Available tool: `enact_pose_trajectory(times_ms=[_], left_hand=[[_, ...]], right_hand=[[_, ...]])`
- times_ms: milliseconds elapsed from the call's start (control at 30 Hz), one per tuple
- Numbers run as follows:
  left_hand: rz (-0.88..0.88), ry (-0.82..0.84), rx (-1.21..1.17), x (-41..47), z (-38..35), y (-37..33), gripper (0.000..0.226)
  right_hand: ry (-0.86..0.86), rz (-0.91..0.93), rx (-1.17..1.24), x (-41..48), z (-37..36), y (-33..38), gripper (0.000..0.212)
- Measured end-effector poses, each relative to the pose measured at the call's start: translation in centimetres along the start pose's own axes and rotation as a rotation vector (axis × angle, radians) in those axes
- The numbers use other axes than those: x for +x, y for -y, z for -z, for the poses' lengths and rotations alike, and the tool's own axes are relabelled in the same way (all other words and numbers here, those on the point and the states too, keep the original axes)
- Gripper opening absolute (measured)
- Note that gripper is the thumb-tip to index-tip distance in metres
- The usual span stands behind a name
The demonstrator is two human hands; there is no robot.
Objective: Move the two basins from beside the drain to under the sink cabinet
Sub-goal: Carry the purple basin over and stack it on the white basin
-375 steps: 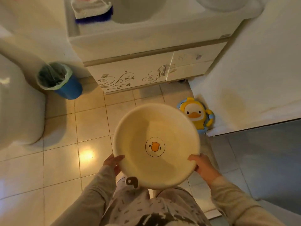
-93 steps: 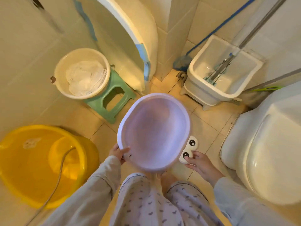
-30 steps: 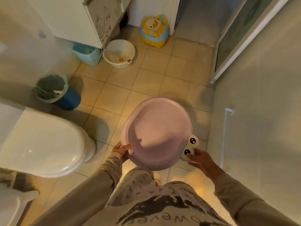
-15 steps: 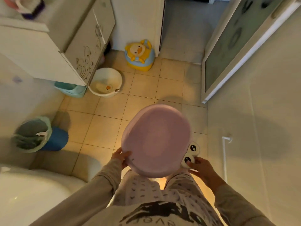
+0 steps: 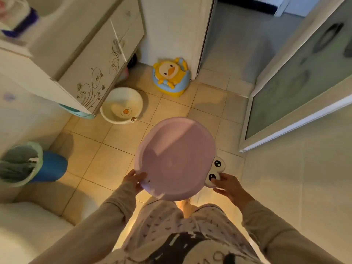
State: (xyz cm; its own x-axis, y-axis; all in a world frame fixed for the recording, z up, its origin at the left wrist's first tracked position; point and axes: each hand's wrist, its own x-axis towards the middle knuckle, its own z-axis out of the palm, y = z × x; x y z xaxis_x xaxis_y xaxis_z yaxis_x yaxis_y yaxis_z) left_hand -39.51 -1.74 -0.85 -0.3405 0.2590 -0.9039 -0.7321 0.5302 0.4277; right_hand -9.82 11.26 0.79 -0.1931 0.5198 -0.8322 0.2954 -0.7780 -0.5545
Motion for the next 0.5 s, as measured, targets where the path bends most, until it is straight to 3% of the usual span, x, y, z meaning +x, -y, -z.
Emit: enact_pose_trajectory(times_ms=[300, 500], left_hand=[[0.001, -0.107, -0.221, 2.0, -5.7, -7.3, 0.047], [0.012, -0.139, -0.290, 5.7, -7.3, -13.0, 0.052]], right_hand=[[0.119, 0.078, -0.256, 8.6, -1.3, 15.0, 0.035], [0.141, 0.071, -0.353, 14.1, -4.8, 22.3, 0.037]])
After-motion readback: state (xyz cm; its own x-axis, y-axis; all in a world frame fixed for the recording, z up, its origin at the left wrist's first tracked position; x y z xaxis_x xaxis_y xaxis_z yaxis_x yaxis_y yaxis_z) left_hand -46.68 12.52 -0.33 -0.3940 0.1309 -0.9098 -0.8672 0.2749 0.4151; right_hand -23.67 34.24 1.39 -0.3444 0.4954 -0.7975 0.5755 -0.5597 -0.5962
